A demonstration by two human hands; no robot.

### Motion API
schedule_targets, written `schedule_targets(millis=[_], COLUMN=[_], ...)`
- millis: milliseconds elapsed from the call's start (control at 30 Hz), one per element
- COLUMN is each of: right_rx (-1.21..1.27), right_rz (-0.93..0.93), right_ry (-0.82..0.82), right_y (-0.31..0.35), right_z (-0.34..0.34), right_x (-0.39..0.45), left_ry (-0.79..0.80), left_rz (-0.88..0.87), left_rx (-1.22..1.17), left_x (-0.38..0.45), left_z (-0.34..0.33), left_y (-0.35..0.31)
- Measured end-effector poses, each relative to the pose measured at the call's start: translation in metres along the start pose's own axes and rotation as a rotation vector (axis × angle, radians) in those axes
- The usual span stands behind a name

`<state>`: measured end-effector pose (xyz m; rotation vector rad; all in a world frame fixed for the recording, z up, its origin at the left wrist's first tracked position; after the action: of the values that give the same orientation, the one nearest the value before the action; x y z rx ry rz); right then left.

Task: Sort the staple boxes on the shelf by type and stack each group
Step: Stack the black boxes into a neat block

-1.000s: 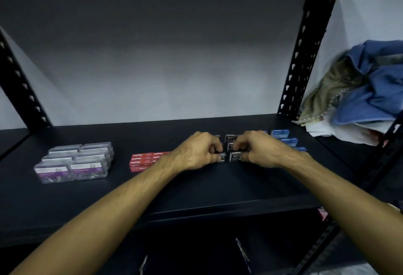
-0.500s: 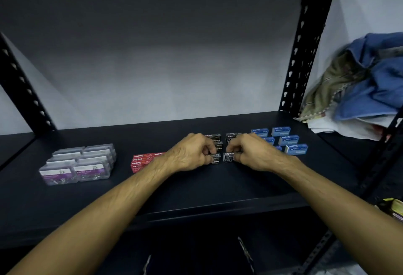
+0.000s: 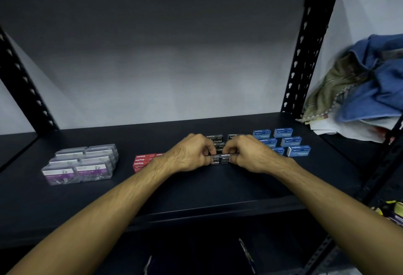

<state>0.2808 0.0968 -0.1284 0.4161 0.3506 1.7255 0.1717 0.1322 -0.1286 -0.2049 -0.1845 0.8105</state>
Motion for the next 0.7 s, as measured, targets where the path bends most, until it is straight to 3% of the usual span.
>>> schedule_targets(millis=[267, 467, 567, 700], right_rx=[-0.015, -0.015, -0.051, -0.060], right_rz=[-0.012, -0.054, -0.108, -0.152], right_ry=[0.004, -0.131, -0.182, -0.099], right_y=[0.001, -0.013, -0.026, -0.033], right_z=[0.002, 0.038, 0.052, 0.044], right_x=[-0.001, -0.004, 0.001, 0.009], left_ry=[0.010, -0.175, -0.147, -0.072], left_rz=[0.003, 0.081, 0.087, 0.058], left_rx=[0.018, -0.093, -0.145, -0.143], left_x=[0.000, 0.002, 0.011, 0.024], left_z=[0.004, 0.057, 0.059, 0.043], left_y=[0.001, 0.019, 0.024, 0.017])
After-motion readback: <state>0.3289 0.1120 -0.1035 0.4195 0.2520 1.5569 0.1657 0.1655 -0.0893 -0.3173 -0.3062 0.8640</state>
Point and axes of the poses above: each hand's wrist, its own x-axis towards the middle knuckle, its own z-axis out of the back of the hand, y = z × x, the point moved 10 cm from there along x, towards the middle knuckle, and after that the axes turned 8 degrees about x, right-handed, at the moved point
